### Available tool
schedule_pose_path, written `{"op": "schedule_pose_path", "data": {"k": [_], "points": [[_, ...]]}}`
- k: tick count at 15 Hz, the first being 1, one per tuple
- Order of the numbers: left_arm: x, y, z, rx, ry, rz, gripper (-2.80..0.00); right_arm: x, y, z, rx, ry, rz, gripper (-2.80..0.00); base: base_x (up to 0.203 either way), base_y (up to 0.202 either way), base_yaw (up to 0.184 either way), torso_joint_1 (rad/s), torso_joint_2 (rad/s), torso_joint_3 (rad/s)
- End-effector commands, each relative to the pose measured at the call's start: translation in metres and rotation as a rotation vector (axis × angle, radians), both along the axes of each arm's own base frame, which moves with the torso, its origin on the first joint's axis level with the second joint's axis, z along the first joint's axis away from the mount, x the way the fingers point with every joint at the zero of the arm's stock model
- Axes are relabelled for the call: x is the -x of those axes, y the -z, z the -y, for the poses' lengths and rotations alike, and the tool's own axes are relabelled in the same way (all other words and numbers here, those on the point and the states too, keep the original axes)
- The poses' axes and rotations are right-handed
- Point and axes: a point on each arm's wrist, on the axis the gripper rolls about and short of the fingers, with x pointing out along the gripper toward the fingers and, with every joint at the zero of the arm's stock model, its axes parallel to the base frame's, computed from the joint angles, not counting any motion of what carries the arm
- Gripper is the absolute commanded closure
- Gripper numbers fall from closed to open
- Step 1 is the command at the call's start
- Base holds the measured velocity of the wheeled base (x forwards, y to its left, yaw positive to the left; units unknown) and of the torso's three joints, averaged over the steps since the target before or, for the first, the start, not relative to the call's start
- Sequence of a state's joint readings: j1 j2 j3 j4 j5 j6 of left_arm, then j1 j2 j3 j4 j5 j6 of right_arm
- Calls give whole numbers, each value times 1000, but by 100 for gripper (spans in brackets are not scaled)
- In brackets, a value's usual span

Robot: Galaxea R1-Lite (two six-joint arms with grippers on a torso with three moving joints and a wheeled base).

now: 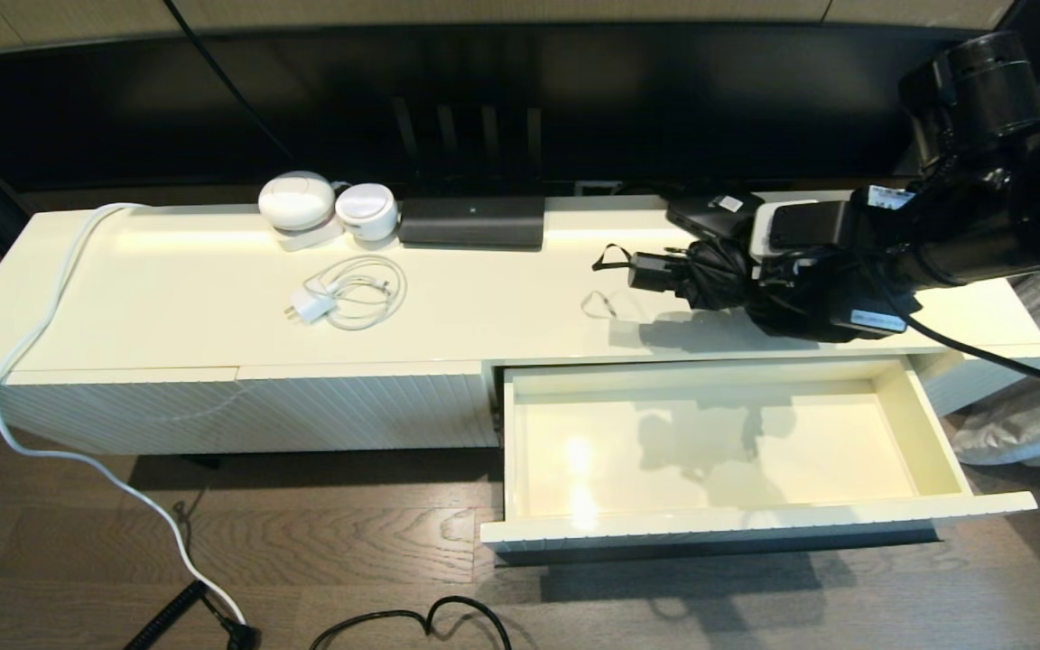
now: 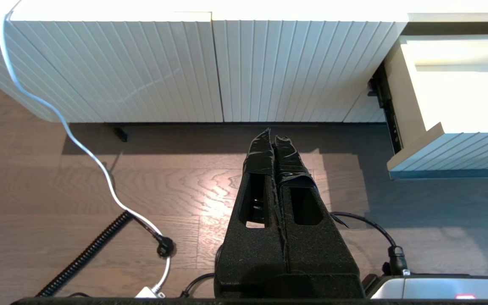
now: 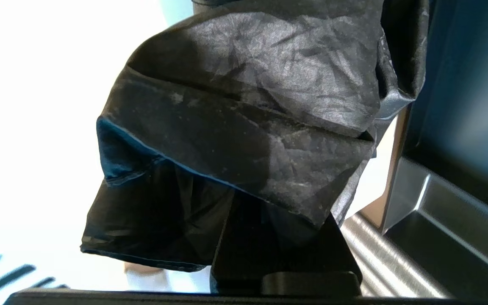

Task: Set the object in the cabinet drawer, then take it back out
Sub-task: Take the umbrella out of the drawer and put it on the table

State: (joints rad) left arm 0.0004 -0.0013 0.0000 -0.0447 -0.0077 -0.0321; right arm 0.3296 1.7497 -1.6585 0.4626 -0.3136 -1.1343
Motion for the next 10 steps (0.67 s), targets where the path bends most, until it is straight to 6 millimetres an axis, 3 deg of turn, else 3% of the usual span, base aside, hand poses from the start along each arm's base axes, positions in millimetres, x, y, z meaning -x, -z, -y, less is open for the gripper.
{"op": "schedule_pose_path", "data": {"k": [1, 5, 10], "points": [[0, 0, 0, 0, -1, 0, 0, -33, 23, -9, 21, 8, -37, 0, 0, 0, 0, 0, 0, 0], [0, 0, 0, 0, -1, 0, 0, -61, 30, -16, 20, 17, -12, 0, 0, 0, 0, 0, 0, 0], [0, 0, 0, 0, -1, 0, 0, -69, 36, -18, 15, 19, -5, 0, 0, 0, 0, 0, 0, 0]]}}
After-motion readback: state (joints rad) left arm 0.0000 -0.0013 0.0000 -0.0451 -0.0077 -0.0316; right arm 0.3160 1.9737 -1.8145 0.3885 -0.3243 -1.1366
